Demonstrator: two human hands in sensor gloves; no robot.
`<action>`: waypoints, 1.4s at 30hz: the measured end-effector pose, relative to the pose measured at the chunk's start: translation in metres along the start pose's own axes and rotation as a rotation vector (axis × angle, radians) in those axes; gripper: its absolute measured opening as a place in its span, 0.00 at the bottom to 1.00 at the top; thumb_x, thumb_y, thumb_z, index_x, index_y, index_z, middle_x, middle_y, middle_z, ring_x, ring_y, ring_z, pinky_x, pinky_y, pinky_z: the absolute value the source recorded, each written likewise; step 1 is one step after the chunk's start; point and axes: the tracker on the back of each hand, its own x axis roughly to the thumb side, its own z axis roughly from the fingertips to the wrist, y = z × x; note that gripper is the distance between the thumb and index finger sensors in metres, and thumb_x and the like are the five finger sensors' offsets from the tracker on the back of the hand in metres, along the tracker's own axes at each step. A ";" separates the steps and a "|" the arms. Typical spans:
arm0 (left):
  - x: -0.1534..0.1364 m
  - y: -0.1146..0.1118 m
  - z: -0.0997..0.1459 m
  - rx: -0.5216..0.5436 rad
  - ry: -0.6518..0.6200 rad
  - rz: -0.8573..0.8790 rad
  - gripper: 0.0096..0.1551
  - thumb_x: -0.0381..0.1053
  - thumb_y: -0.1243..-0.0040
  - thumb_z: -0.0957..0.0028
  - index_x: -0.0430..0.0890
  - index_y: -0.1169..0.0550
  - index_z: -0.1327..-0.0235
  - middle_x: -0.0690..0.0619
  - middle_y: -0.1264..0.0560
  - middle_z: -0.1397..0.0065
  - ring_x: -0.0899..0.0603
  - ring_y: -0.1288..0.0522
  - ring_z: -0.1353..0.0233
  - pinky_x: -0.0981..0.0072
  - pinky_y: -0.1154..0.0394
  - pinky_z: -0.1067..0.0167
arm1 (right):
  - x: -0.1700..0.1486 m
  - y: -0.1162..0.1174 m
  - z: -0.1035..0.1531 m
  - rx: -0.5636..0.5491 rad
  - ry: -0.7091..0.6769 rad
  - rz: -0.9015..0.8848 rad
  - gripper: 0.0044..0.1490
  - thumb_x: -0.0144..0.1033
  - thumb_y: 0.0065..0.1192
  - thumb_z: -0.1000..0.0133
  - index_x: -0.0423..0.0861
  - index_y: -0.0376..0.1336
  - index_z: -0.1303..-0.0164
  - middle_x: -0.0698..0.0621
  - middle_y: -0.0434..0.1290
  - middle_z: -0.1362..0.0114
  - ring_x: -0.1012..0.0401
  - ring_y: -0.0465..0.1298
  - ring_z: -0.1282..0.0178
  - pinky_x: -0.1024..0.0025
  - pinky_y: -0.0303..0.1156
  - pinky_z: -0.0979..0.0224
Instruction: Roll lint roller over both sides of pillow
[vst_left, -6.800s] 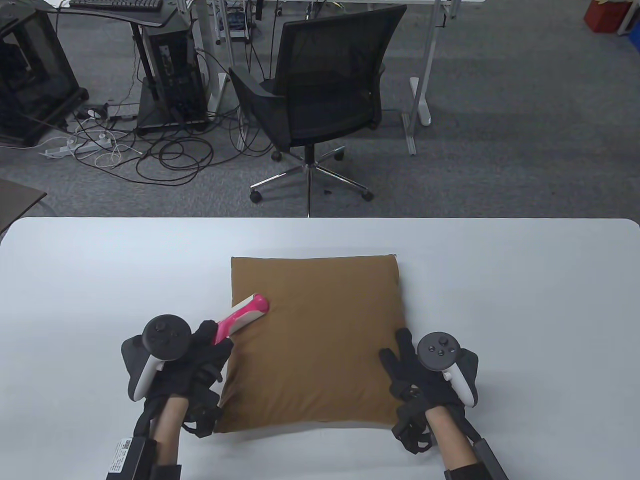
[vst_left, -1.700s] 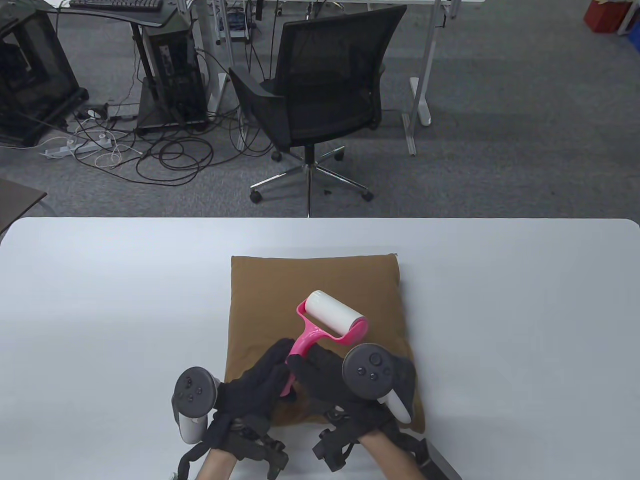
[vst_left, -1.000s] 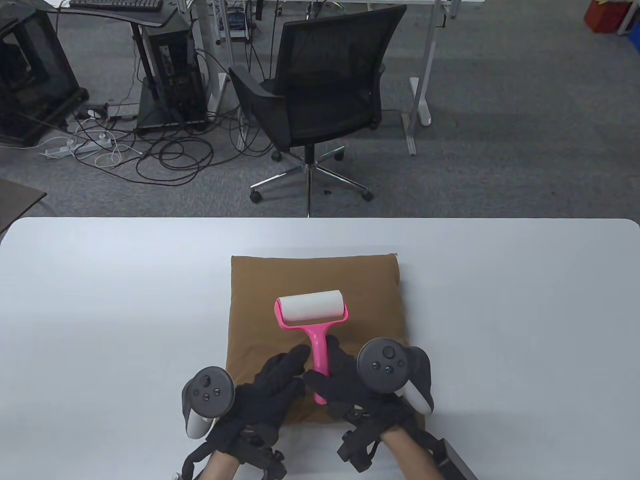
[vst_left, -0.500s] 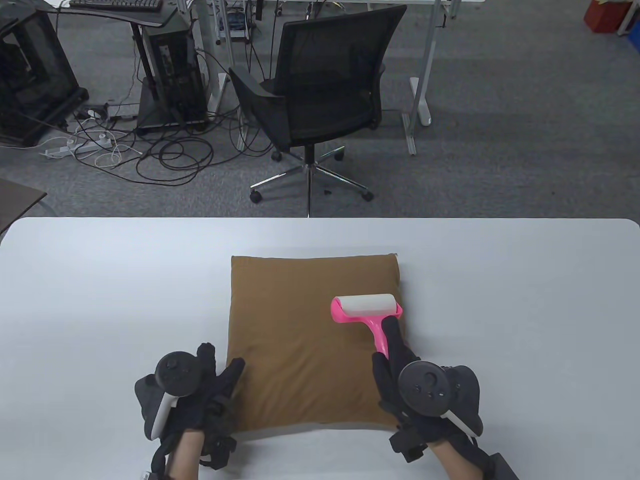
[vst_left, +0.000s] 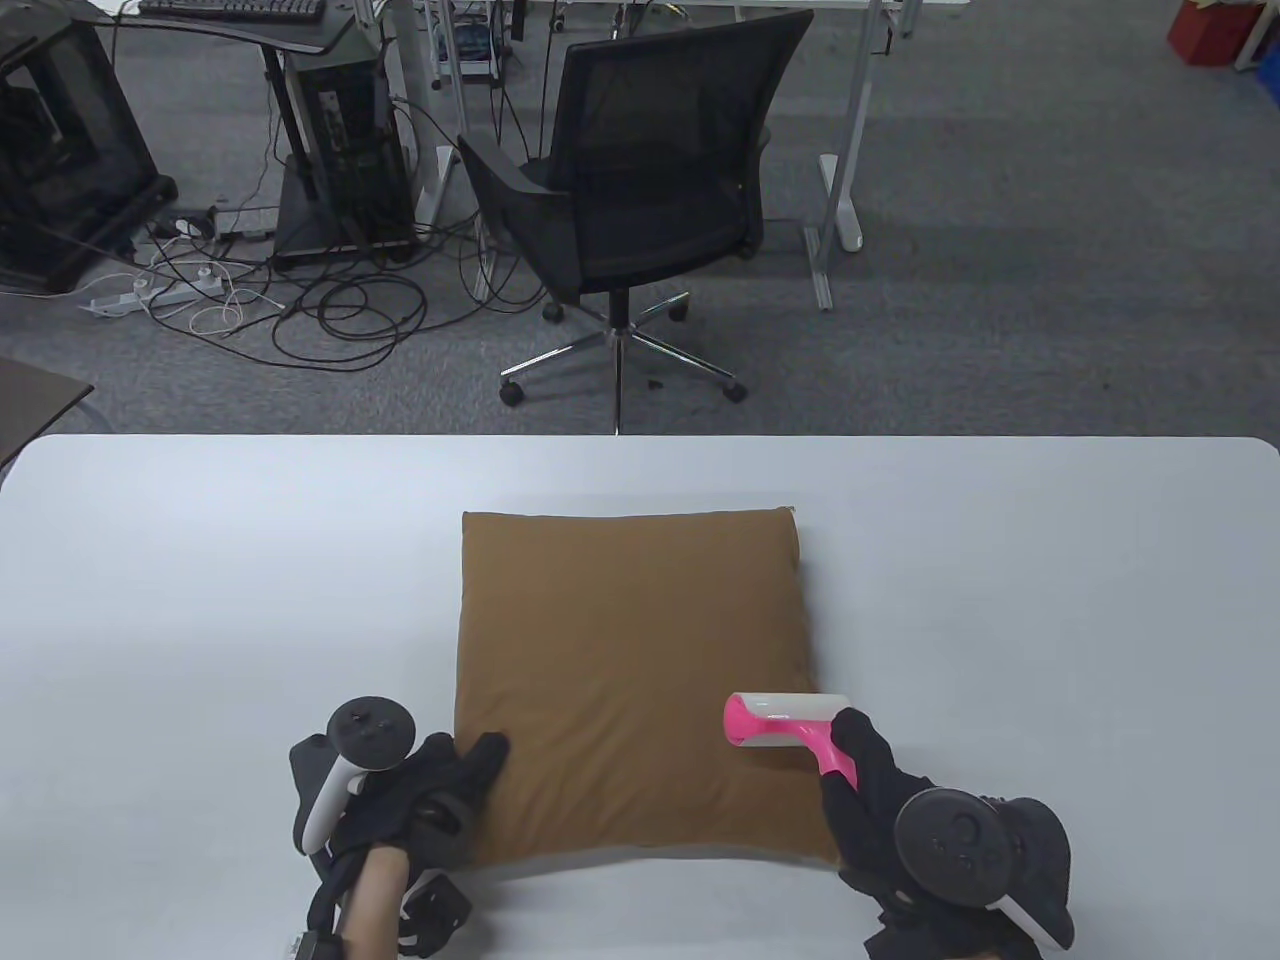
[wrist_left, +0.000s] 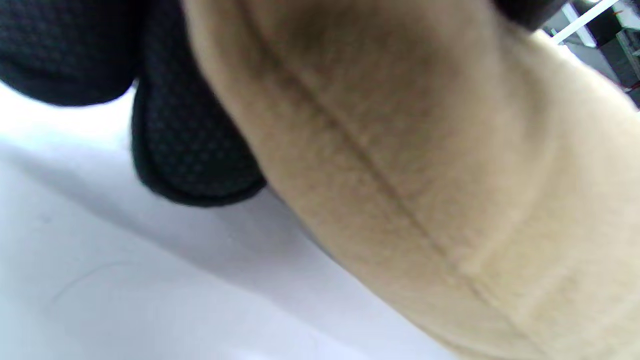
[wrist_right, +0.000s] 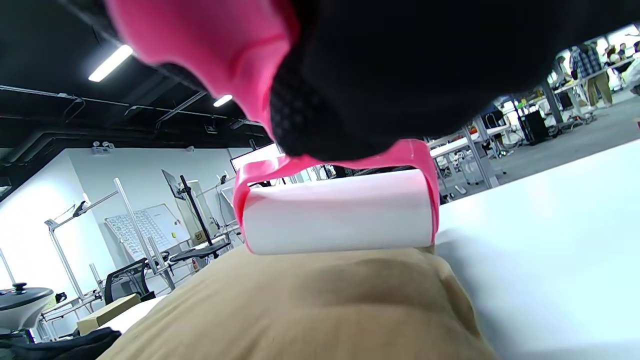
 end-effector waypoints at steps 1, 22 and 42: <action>0.000 -0.001 -0.001 0.013 -0.006 0.008 0.58 0.76 0.52 0.49 0.31 0.38 0.27 0.41 0.15 0.49 0.45 0.11 0.71 0.48 0.19 0.65 | 0.000 0.001 0.002 0.008 -0.001 -0.013 0.34 0.42 0.54 0.36 0.36 0.58 0.25 0.41 0.84 0.69 0.63 0.81 0.84 0.60 0.79 0.75; 0.006 -0.005 -0.003 0.111 -0.076 -0.012 0.56 0.74 0.52 0.49 0.28 0.36 0.29 0.44 0.15 0.54 0.48 0.14 0.76 0.49 0.19 0.66 | -0.019 0.059 -0.100 0.011 0.261 0.135 0.37 0.55 0.50 0.35 0.46 0.55 0.21 0.44 0.84 0.60 0.59 0.83 0.76 0.58 0.79 0.68; 0.005 -0.002 -0.007 0.064 -0.065 0.006 0.56 0.74 0.52 0.49 0.29 0.37 0.29 0.43 0.15 0.52 0.47 0.14 0.73 0.47 0.19 0.63 | -0.040 0.086 -0.147 0.130 0.293 0.072 0.38 0.43 0.46 0.34 0.42 0.44 0.16 0.38 0.80 0.51 0.59 0.82 0.73 0.57 0.79 0.66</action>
